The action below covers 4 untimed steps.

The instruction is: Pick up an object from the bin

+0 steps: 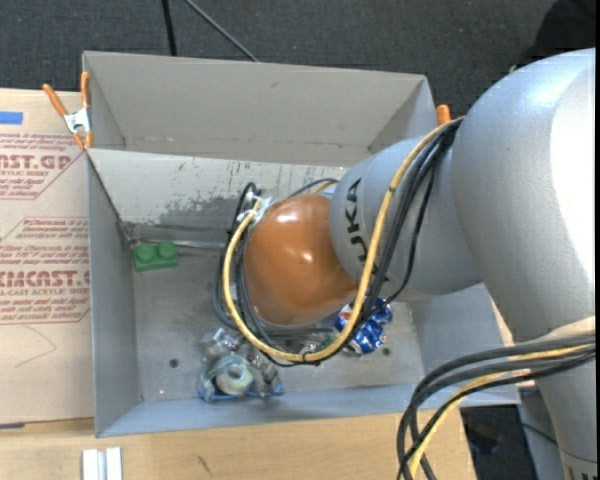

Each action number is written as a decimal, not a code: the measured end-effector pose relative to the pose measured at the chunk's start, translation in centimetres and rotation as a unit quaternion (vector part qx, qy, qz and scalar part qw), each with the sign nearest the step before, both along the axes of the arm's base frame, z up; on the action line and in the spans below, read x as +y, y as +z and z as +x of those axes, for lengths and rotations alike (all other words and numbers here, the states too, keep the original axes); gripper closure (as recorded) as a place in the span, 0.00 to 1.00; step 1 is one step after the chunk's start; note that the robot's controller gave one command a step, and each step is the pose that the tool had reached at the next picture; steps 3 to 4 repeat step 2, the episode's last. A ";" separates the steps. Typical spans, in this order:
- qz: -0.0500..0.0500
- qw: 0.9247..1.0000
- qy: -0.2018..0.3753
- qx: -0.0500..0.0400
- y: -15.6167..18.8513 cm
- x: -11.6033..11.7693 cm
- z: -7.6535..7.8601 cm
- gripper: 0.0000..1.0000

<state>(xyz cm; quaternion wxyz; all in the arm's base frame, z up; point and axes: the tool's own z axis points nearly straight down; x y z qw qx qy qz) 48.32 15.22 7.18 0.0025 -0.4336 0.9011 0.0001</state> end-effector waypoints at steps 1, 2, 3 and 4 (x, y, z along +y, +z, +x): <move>0.001 1.000 0.009 -0.002 12.1 1.6 0.3 1.00; 0.001 1.000 0.000 -0.004 18.2 0.9 5.6 1.00; 0.001 1.000 0.000 -0.004 18.2 0.9 5.6 1.00; 0.001 1.000 0.000 -0.004 18.2 0.9 5.6 1.00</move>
Offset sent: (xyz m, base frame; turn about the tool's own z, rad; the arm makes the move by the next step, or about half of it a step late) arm 0.0014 0.0138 0.1166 -0.0175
